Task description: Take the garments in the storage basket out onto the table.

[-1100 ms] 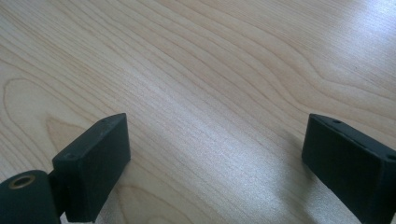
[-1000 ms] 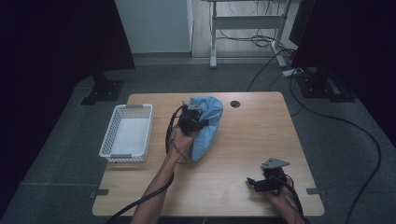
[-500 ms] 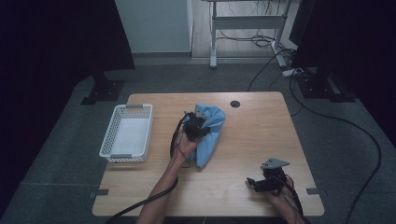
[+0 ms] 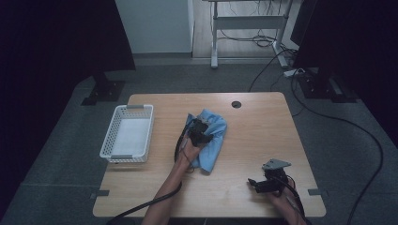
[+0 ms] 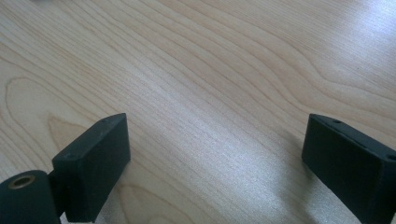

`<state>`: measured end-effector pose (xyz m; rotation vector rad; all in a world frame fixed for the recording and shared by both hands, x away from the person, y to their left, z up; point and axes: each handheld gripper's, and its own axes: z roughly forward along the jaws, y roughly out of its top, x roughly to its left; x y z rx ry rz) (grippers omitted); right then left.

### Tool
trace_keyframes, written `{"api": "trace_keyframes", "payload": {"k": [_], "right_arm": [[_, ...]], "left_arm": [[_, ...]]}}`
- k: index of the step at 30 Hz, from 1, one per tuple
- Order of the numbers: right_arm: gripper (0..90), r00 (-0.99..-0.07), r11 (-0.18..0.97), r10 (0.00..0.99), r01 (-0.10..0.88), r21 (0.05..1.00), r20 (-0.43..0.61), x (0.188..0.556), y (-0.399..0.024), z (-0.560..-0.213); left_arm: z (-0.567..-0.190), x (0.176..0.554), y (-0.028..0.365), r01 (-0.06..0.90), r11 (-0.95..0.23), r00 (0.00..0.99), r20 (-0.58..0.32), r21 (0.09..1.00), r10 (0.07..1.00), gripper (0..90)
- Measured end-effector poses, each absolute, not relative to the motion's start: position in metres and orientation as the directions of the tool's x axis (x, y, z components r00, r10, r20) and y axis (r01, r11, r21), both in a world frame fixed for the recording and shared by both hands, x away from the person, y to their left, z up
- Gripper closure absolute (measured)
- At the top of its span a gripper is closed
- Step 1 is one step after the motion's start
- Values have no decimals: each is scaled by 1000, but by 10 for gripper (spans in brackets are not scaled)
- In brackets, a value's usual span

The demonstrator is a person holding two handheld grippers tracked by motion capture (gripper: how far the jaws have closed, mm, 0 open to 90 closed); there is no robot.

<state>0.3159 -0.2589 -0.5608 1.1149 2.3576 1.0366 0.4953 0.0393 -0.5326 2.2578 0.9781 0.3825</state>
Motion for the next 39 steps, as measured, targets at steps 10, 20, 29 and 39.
{"api": "trace_keyframes", "payload": {"k": [10,20,29,39], "right_arm": [[78,-638,428,770,527,734,9,316,-259,-561],[78,-638,428,770,527,734,9,316,-259,-561],[78,-637,428,770,527,734,9,316,-259,-561],[78,-638,428,770,527,734,9,316,-259,-561]], "left_arm": [[-528,493,37,531,-547,693,39,648,719,179],[-501,480,48,506,-517,710,6,690,704,134],[-475,464,65,479,-496,713,7,724,701,113],[-454,439,82,435,-503,728,37,747,685,113]]}}
